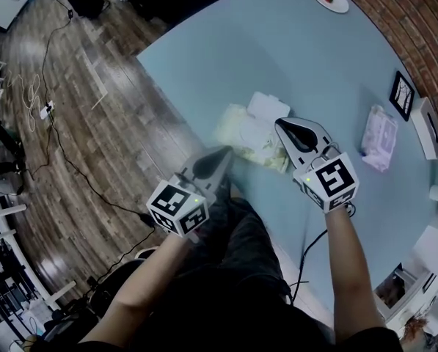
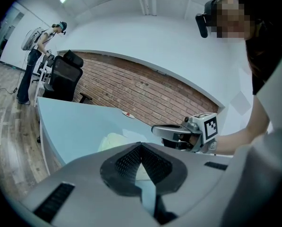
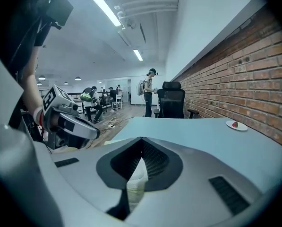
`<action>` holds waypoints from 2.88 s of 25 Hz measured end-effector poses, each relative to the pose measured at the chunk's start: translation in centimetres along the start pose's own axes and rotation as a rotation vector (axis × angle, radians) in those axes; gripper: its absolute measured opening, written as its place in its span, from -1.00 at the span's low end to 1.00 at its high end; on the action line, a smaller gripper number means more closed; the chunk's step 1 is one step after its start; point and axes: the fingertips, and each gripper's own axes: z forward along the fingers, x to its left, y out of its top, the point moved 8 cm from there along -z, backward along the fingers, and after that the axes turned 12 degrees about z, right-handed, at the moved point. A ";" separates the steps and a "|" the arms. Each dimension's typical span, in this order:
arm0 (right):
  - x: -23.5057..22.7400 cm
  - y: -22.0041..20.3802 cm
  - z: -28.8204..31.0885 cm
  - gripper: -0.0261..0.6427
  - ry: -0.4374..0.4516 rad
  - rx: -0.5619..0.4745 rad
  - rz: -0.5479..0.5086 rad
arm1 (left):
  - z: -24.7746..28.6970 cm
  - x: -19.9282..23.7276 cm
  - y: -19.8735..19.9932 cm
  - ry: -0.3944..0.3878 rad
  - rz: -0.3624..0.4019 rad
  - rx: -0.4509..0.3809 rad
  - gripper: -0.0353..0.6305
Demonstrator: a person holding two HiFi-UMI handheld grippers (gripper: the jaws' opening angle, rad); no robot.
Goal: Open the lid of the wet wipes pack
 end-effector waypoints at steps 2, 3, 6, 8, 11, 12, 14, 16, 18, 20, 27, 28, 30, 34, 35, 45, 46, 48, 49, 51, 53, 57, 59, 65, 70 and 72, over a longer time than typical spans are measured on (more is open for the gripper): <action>1.1 0.1 -0.8 -0.86 0.016 -0.008 0.020 | -0.1 -0.3 0.2 -0.017 0.007 0.000 -0.85; 1.6 0.1 -1.2 -0.86 0.022 -0.010 0.027 | -0.2 -0.5 0.3 -0.024 0.009 0.000 -0.86; 3.1 0.2 -2.4 -0.87 0.034 -0.014 0.036 | -0.5 -0.9 0.6 -0.041 0.019 -0.006 -0.86; 3.9 0.4 -3.0 -0.87 0.044 -0.020 0.052 | -0.7 -1.0 0.7 -0.049 0.025 -0.007 -0.85; 5.1 0.4 -3.8 -0.87 0.051 -0.032 0.087 | -0.9 -1.3 0.9 -0.060 0.031 -0.008 -0.85; 5.5 0.3 -4.0 -0.87 0.050 -0.034 0.094 | -1.0 -1.5 0.9 -0.066 0.033 -0.010 -0.86; 6.3 0.0 -4.5 -0.87 0.050 -0.034 0.102 | -1.1 -1.9 1.1 -0.080 0.036 -0.015 -0.86; 7.1 -0.2 -4.9 -0.87 0.052 -0.032 0.109 | -1.3 -2.2 1.2 -0.091 0.038 -0.020 -0.85; 7.7 -0.4 -5.2 -0.87 0.052 -0.031 0.118 | -1.4 -2.4 1.4 -0.100 0.039 -0.026 -0.85; 8.3 -0.6 -5.6 -0.87 0.050 -0.033 0.131 | -1.5 -2.7 1.6 -0.107 0.039 -0.030 -0.86; 10.1 -0.1 -6.6 -0.86 0.057 -0.057 0.152 | -2.5 -3.4 2.5 -0.118 0.038 -0.054 -0.85; 10.3 0.0 -6.7 -0.86 0.057 -0.062 0.154 | -2.7 -3.5 2.6 -0.120 0.040 -0.057 -0.85; 10.7 0.2 -6.9 -0.87 0.059 -0.069 0.154 | -3.0 -3.5 2.8 -0.124 0.049 -0.061 -0.86; 11.1 0.6 -7.1 -0.87 0.061 -0.085 0.154 | -3.4 -3.6 3.5 -0.130 0.064 -0.069 -0.85; 11.1 0.7 -7.2 -0.87 0.061 -0.087 0.154 | -3.4 -3.6 3.7 -0.133 0.066 -0.072 -0.85; 12.5 0.5 -7.8 -0.87 0.114 -0.088 0.182 | -4.0 -4.4 4.3 -0.145 0.059 -0.098 -0.85; 12.6 0.5 -7.6 -0.87 0.120 -0.086 0.182 | -4.0 -4.3 4.4 -0.142 0.057 -0.100 -0.85; 12.8 0.6 -7.3 -0.87 0.125 -0.080 0.173 | -4.2 -4.2 4.4 -0.138 0.053 -0.102 -0.85; 12.9 0.6 -7.2 -0.86 0.127 -0.078 0.170 | -4.3 -4.1 4.4 -0.136 0.054 -0.102 -0.85; 13.1 0.7 -7.0 -0.86 0.138 -0.078 0.170 | -4.5 -4.0 4.3 -0.127 0.056 -0.098 -0.85; 13.2 0.7 -6.7 -0.86 0.153 -0.076 0.173 | -4.7 -4.0 4.1 -0.118 0.058 -0.091 -0.85; 13.6 0.4 -6.1 -0.86 0.165 -0.071 0.174 | -5.1 -4.0 3.6 -0.123 0.058 -0.080 -0.85; 13.7 0.3 -5.9 -0.87 0.173 -0.070 0.176 | -5.1 -3.9 3.4 -0.125 0.054 -0.078 -0.85; 13.9 0.2 -5.4 -0.86 0.183 -0.055 0.177 | -5.1 -3.6 3.5 -0.130 0.047 -0.076 -0.85; 13.9 0.3 -5.2 -0.87 0.183 -0.049 0.176 | -5.2 -3.3 3.5 -0.130 0.045 -0.074 -0.85; 13.9 0.2 -5.1 -0.87 0.182 -0.049 0.177 | -5.2 -3.2 3.5 -0.131 0.043 -0.072 -0.85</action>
